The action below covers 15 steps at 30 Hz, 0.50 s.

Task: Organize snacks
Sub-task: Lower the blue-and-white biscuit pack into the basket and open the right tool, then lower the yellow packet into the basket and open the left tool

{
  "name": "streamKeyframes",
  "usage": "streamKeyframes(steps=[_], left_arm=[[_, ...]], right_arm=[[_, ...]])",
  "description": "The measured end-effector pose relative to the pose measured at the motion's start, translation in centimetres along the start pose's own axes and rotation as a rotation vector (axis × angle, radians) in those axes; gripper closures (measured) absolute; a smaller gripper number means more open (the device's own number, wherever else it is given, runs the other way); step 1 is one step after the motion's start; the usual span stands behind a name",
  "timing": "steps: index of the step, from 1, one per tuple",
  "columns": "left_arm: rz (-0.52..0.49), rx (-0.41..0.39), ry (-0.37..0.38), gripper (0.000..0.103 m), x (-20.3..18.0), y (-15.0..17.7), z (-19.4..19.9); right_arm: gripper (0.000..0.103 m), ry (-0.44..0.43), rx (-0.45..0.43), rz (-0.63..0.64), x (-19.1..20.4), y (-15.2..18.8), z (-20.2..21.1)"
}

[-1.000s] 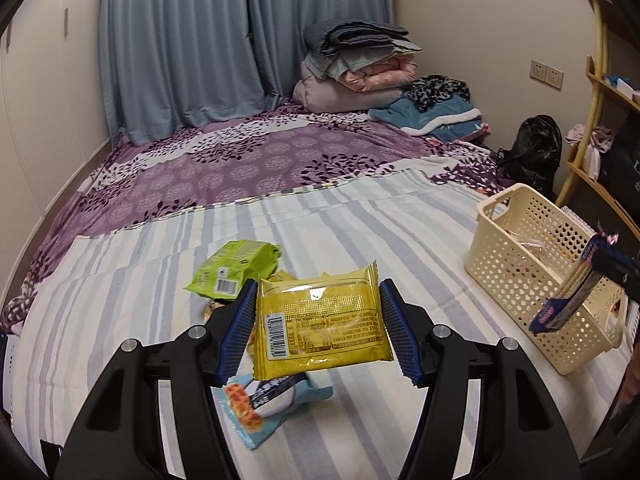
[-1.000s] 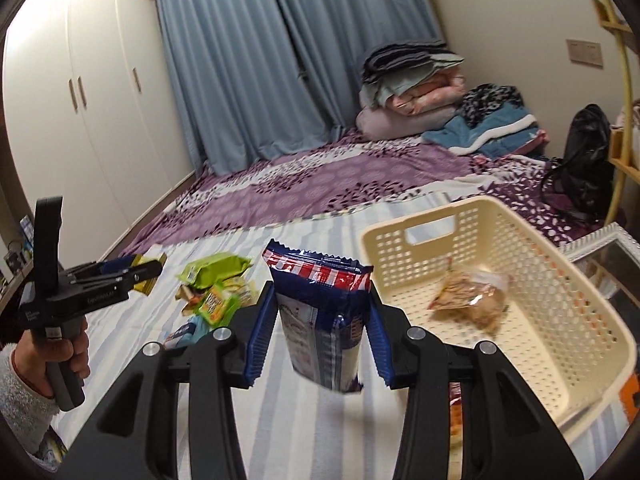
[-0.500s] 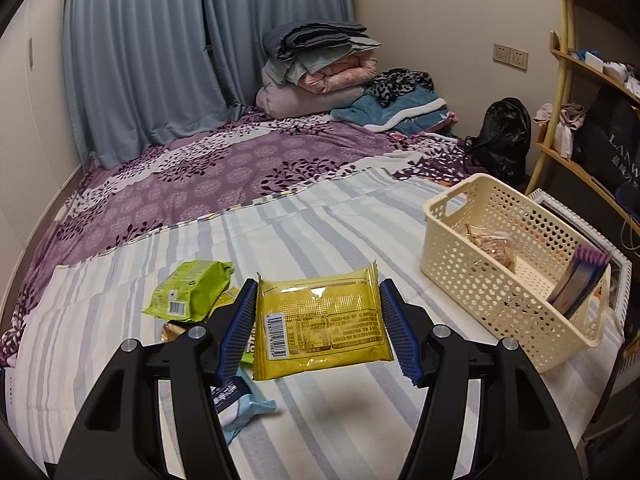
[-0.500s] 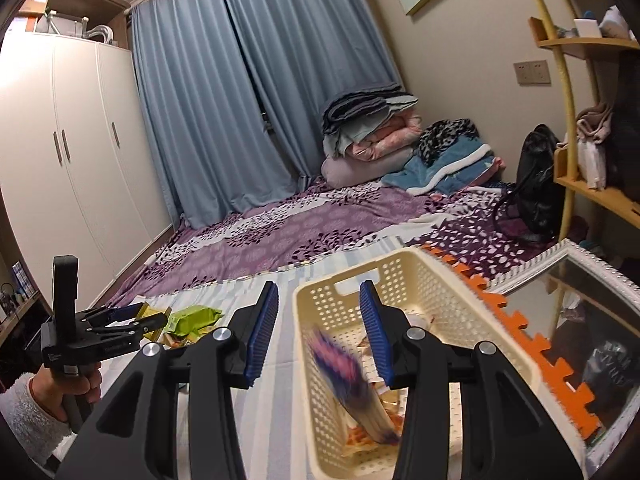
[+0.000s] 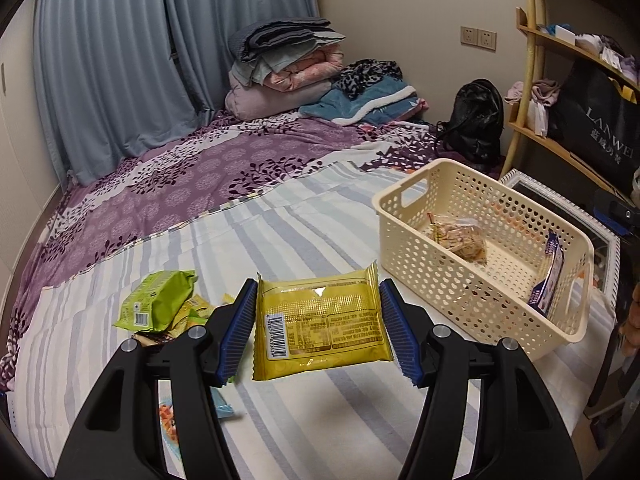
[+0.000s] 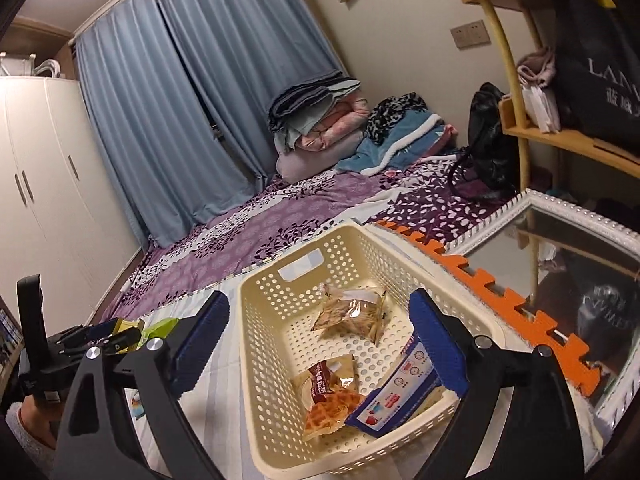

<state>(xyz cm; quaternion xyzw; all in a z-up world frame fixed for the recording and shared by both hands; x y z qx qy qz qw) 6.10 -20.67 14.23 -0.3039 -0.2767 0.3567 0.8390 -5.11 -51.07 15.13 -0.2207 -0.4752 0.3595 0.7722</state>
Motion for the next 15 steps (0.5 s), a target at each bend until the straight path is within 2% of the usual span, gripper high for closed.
streamKeyframes(steps=[1, 6, 15], left_arm=[[-0.007, -0.001, 0.006, 0.04, -0.3, -0.2, -0.1], [-0.054, -0.021, 0.046, 0.04, -3.0, -1.9, -0.5], [-0.123, -0.06, 0.127, 0.04, -7.8, -5.1, -1.2]], right_arm=[[0.005, 0.001, -0.002, -0.011, -0.3, 0.0, 0.0], [0.005, 0.013, -0.005, -0.042, -1.5, -0.2, 0.1], [0.005, 0.041, -0.028, -0.021, -2.6, 0.0, 0.9]])
Point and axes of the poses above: each gripper's, at about its wrist camera, not at the fingertips, and z roughly against the way its jaws point, x to its left, y to its underside, the point moved 4 cm from there along -z, roughly the way its jaws point, and after that the axes turned 14 degrees about -z, right-handed, at the moved point
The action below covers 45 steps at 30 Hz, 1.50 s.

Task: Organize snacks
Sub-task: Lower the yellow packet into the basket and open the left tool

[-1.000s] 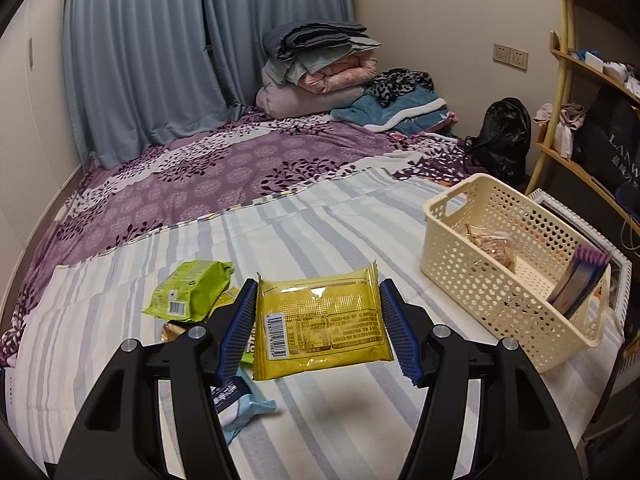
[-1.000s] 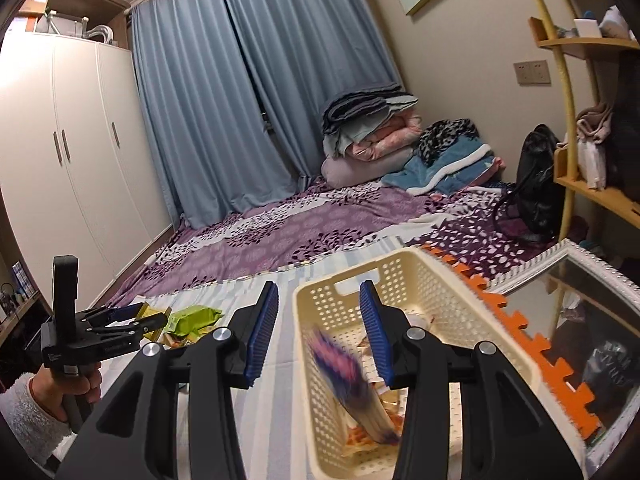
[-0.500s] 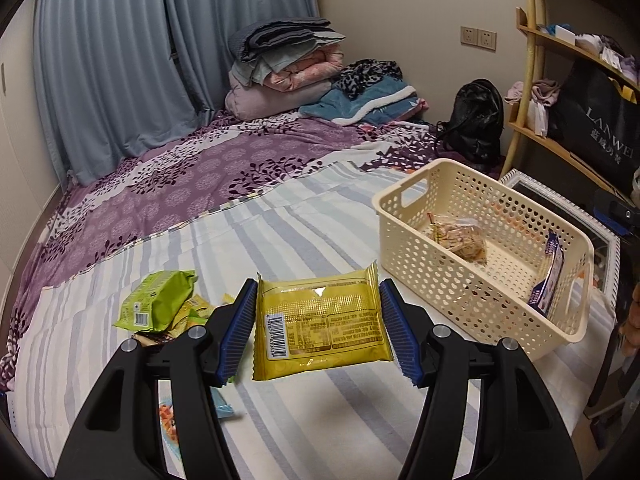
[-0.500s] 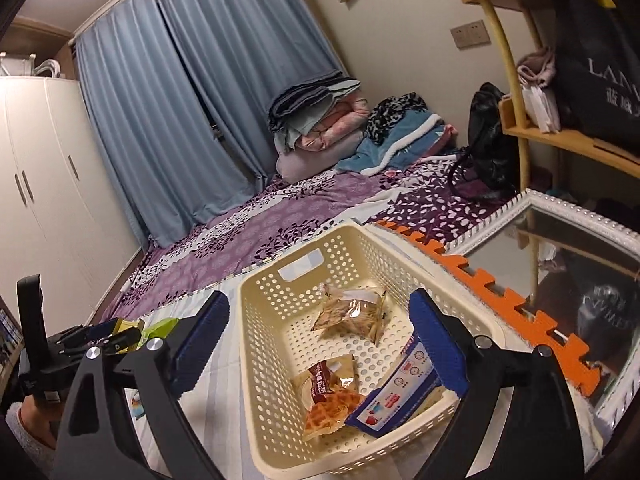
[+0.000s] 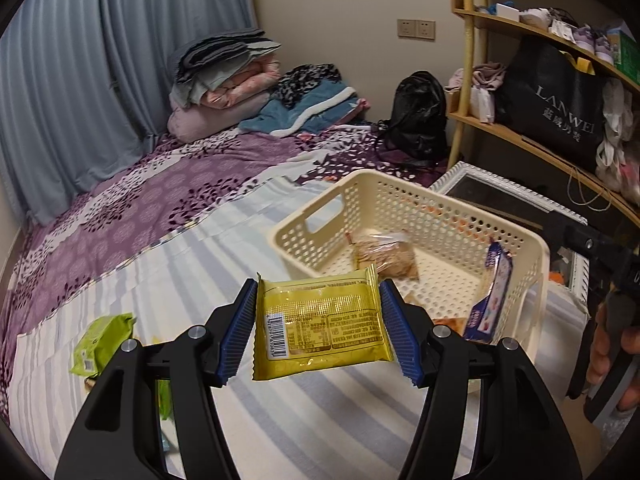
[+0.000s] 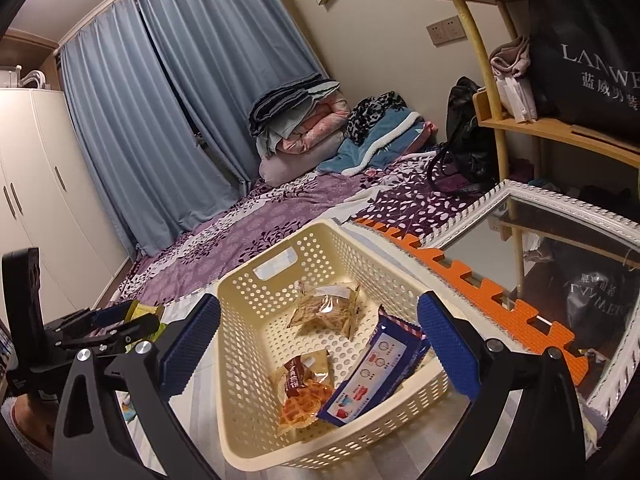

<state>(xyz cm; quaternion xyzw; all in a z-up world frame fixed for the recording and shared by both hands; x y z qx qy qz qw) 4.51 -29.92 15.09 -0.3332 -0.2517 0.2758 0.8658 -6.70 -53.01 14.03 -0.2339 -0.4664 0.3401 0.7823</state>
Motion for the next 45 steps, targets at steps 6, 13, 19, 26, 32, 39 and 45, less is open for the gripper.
streamKeyframes(steps=[6, 13, 19, 26, 32, 39, 45], left_arm=[[-0.035, -0.022, 0.042, 0.04, -2.4, -2.1, -0.9], [-0.066, -0.036, 0.086, 0.04, -5.1, -4.2, -2.2], [-0.093, -0.035, 0.111, 0.037, -6.7, -5.0, -3.2], [-0.108, -0.039, 0.093, 0.009, -6.9, -5.2, -3.3], [-0.097, -0.021, 0.063, 0.007, -6.0, -4.8, -3.3], [-0.09, -0.019, 0.042, 0.007, -5.1, -4.4, -2.9], [-0.074, -0.019, 0.027, 0.007, -4.0, -3.9, -2.3]], right_arm=[[0.005, 0.014, -0.006, -0.006, -0.7, -0.1, 0.3], [0.005, 0.04, -0.014, -0.025, -2.0, -0.4, 0.7], [0.005, 0.06, -0.019, -0.04, -2.9, -0.4, 0.8], [0.005, 0.062, -0.019, -0.041, -3.0, -0.3, 0.8], [0.005, 0.062, -0.016, -0.035, -2.7, -0.1, 0.7], [0.005, 0.062, -0.017, -0.019, -1.5, 0.2, 0.5], [0.005, 0.06, -0.023, 0.014, -0.3, 0.2, 0.5]])
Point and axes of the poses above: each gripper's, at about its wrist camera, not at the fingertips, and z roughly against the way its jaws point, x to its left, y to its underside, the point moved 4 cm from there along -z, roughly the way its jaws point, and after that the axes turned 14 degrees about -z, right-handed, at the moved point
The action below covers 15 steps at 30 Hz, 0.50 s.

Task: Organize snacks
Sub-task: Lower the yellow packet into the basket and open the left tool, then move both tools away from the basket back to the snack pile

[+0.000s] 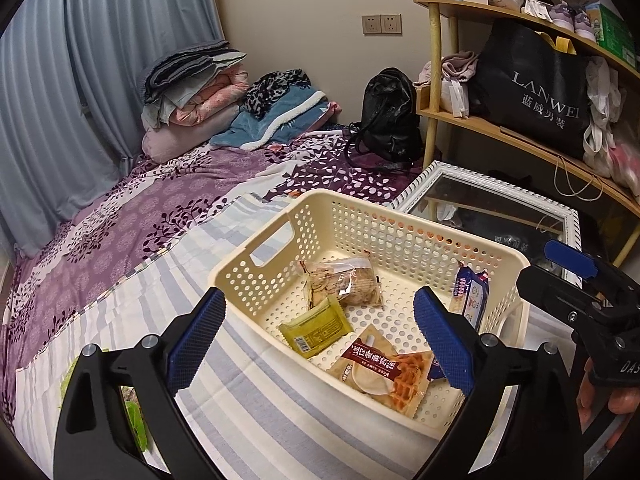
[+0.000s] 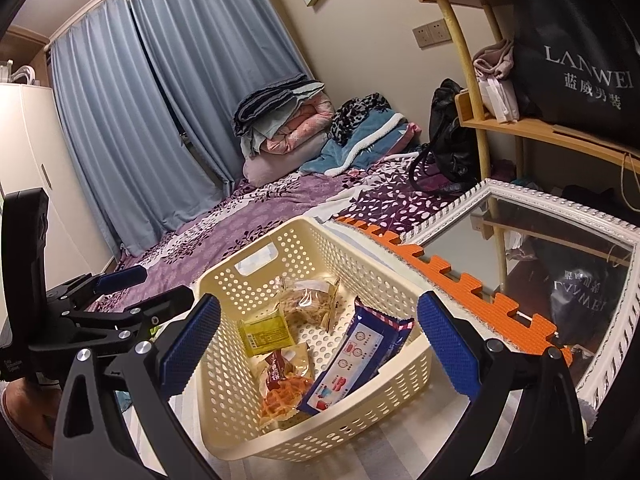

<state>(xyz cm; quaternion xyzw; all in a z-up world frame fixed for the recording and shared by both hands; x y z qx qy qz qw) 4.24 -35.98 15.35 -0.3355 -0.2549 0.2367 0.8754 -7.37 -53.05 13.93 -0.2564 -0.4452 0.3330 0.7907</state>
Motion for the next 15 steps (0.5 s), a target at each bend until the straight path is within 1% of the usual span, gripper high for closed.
streamKeyframes(steps=[6, 15], left_arm=[[0.025, -0.005, -0.02, 0.007, 1.4, 0.6, 0.8], [0.09, 0.004, -0.06, 0.007, 4.6, 2.6, 2.0]], right_arm=[[0.005, 0.021, -0.008, 0.031, 1.5, 0.2, 0.0], [0.005, -0.039, 0.02, 0.104, 4.8, 1.1, 0.1]])
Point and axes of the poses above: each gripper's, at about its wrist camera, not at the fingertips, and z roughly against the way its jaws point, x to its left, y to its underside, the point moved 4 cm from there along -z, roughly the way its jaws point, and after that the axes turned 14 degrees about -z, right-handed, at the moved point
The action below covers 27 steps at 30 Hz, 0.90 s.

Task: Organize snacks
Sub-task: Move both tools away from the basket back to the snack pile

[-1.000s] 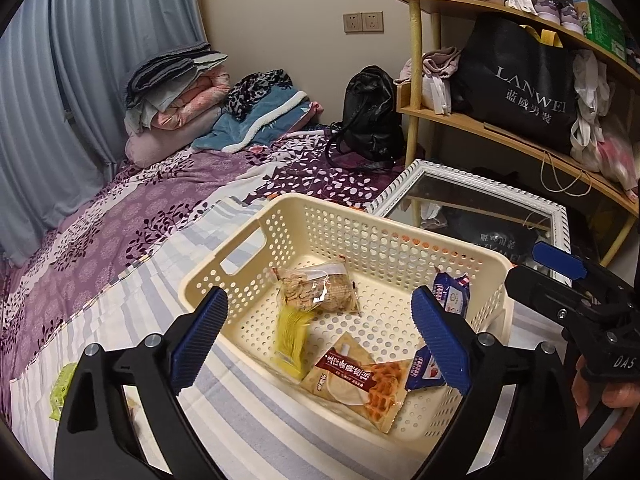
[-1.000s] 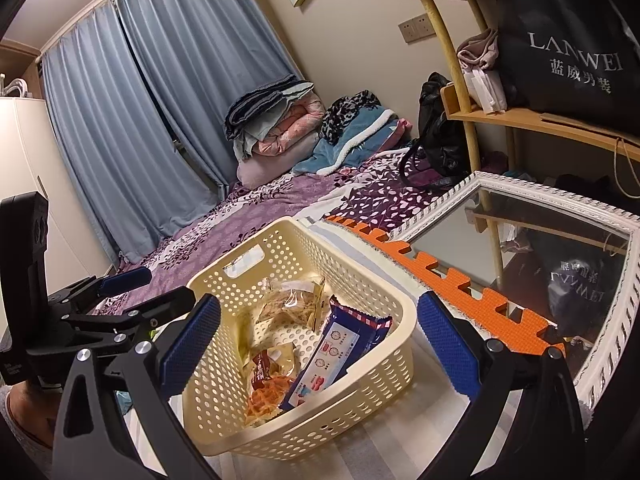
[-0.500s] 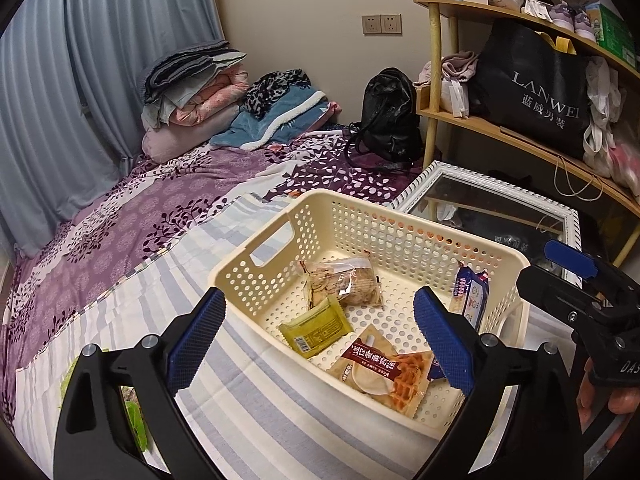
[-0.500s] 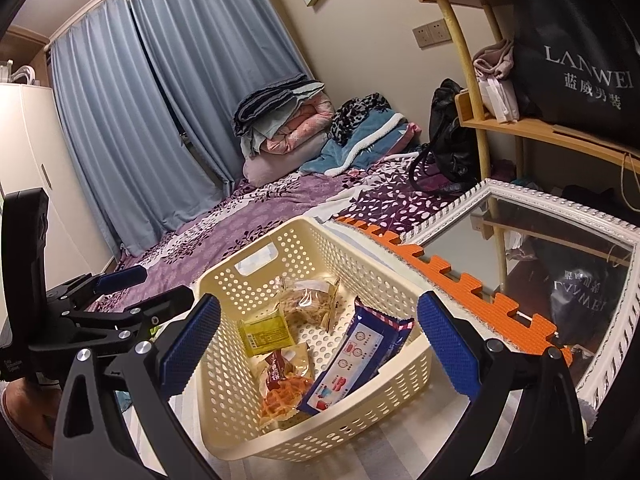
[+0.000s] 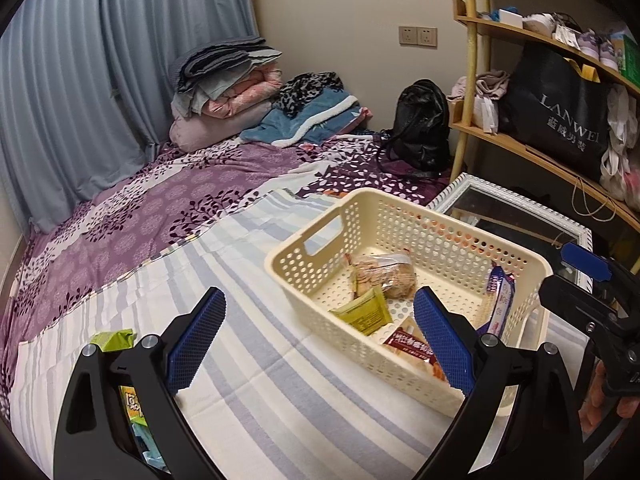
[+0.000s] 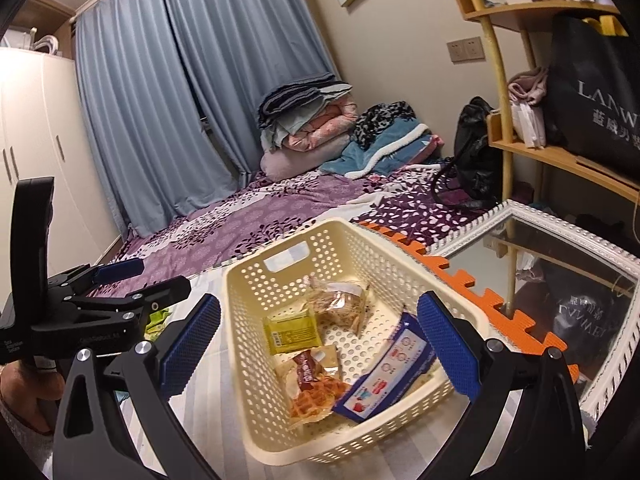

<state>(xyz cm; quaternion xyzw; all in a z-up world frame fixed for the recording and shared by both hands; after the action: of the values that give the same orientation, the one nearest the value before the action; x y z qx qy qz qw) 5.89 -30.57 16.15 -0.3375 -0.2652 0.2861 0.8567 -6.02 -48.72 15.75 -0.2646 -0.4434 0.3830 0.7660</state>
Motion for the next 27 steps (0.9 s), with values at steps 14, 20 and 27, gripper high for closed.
streamKeyframes(steps=[14, 20, 27], left_arm=[[0.134, 0.026, -0.118, 0.007, 9.6, 4.8, 2.8], [0.217, 0.048, -0.189, 0.003, 14.4, 8.2, 4.5], [0.313, 0.084, -0.25, 0.003, 19.2, 12.7, 6.1]], right_arm=[[0.005, -0.094, 0.096, 0.116, 7.8, 2.5, -1.9], [0.005, -0.139, 0.147, 0.17, 11.5, 4.4, -2.8], [0.005, -0.182, 0.21, 0.224, 15.2, 6.8, -3.9]])
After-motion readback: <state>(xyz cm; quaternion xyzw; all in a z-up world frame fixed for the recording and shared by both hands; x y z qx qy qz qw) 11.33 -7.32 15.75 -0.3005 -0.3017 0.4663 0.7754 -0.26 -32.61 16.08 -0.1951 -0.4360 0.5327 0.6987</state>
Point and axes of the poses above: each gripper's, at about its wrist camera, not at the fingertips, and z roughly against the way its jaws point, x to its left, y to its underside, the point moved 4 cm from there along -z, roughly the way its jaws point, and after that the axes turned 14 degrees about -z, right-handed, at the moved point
